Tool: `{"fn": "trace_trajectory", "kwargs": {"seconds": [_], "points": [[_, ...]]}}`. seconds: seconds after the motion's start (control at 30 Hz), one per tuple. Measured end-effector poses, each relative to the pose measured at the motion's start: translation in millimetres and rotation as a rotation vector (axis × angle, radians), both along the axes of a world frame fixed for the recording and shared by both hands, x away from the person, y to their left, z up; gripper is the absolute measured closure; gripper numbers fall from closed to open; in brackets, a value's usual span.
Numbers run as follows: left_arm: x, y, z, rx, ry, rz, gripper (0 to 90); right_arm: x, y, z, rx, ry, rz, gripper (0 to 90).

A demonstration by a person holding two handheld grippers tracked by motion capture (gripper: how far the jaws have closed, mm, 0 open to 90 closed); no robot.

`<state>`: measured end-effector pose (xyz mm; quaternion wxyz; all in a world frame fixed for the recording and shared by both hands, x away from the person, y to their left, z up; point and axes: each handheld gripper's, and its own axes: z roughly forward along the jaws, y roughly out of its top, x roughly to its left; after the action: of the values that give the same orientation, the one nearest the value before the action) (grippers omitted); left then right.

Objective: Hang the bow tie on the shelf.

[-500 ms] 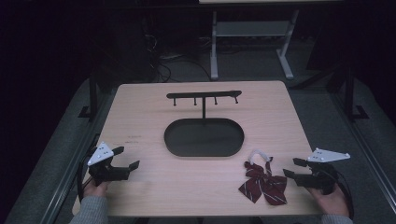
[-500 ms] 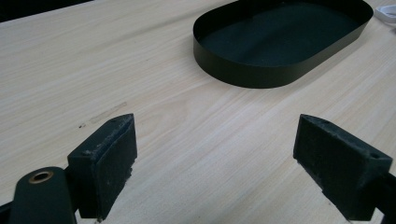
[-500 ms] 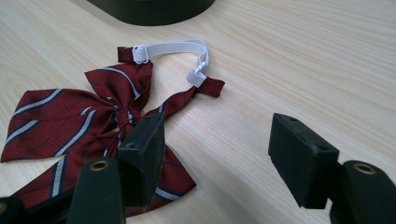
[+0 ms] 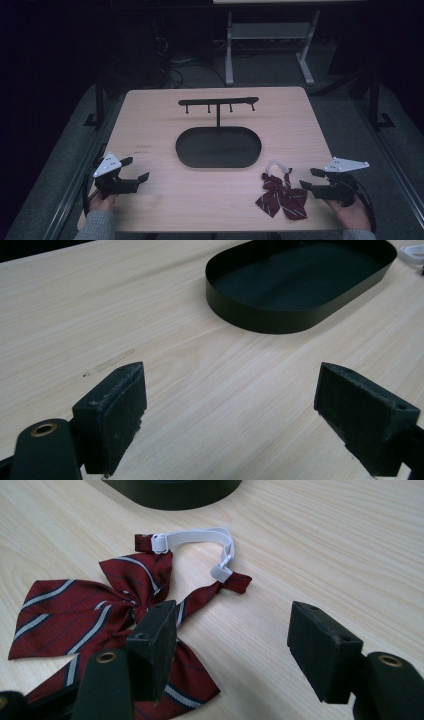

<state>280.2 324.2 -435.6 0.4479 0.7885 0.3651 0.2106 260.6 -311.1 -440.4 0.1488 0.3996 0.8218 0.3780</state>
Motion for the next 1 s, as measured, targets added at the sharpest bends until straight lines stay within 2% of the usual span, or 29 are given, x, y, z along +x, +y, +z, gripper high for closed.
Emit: {"fn": "trace_trajectory", "kwargs": {"seconds": [0.13, 0.4, 0.53, 0.77, 0.8, 0.83, 1.0], "points": [[0.1, -1.8, -0.2, 0.012, 0.0, -0.006, 13.0, 1.8, 3.8, 1.0, -0.002, 0.003, 0.003, 36.2], [0.1, -0.6, -0.2, 0.007, 0.001, -0.002, 13.0, 8.3, 13.8, 6.2, 0.008, 0.007, 0.029, 35.4], [-0.5, -1.1, -0.4, 0.009, 0.003, -0.004, 13.0, 12.6, 21.3, 11.4, -0.027, 0.004, 0.056, 37.4], [-0.3, -0.1, -0.4, 0.006, 0.003, -0.003, 13.0, 17.9, 26.4, 18.3, -0.016, 0.007, 0.061, 31.2], [-0.4, 0.3, -0.3, 0.008, 0.002, -0.004, 13.0, 19.2, 26.2, 18.7, -0.011, 0.016, 0.065, 29.7], [-0.4, 0.5, -0.4, 0.004, 0.002, -0.002, 13.0, 21.5, 25.5, 19.0, 0.019, 0.028, 0.073, 28.9], [-0.2, 0.2, -0.8, 0.003, 0.003, -0.001, 13.0, 24.9, 27.3, 21.1, 0.021, 0.033, 0.093, 26.4]]}}
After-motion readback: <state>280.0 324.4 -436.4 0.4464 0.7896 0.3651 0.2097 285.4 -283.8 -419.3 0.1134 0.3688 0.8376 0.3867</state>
